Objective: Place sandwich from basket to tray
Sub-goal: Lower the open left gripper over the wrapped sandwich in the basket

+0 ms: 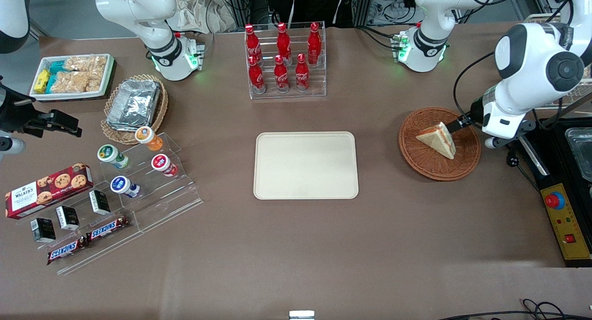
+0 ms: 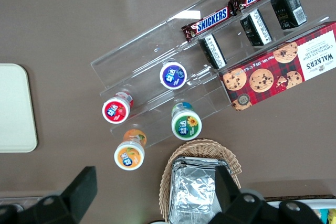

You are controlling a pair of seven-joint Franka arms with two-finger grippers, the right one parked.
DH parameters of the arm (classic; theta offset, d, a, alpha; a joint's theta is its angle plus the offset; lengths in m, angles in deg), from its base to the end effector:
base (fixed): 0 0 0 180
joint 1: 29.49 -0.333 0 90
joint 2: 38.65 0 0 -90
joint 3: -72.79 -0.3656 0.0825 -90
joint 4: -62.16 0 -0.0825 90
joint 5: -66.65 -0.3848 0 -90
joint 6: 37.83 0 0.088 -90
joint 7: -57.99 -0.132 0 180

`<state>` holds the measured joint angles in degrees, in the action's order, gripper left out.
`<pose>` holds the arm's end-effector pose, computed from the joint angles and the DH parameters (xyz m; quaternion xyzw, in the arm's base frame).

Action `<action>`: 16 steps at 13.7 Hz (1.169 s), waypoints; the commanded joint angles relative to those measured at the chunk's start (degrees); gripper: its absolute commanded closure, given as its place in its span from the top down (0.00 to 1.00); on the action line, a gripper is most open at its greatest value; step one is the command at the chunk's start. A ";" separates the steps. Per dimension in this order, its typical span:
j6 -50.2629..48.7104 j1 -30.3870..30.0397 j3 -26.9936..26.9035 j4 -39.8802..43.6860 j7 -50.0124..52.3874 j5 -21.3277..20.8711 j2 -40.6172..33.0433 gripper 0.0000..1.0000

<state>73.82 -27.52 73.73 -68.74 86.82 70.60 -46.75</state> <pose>0.4583 -0.0296 0.4211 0.9658 0.2386 -0.1014 0.0018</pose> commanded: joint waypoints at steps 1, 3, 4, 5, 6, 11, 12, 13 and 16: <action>5.76 -0.48 -0.06 -5.58 0.88 1.77 -0.43 1.00; 6.82 -0.74 -0.32 -6.12 0.88 3.68 1.33 1.00; 7.52 -2.40 -0.32 -6.73 0.88 5.96 1.86 1.00; 8.23 -4.15 -0.32 -7.43 0.88 7.73 1.95 1.00; 8.23 -4.96 -0.24 -7.53 0.88 8.87 3.17 1.00; 10.60 -5.49 -0.32 -7.79 0.88 12.30 6.95 1.00; 11.22 -5.49 -0.32 -7.79 0.96 12.75 8.01 1.00; 12.09 -5.49 -0.32 -7.79 0.97 12.84 9.06 1.00; 13.94 -5.49 -0.32 -7.62 4.29 12.93 12.22 1.00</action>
<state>85.79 -32.85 73.07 -76.47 88.60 82.62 -36.68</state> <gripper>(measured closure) 0.000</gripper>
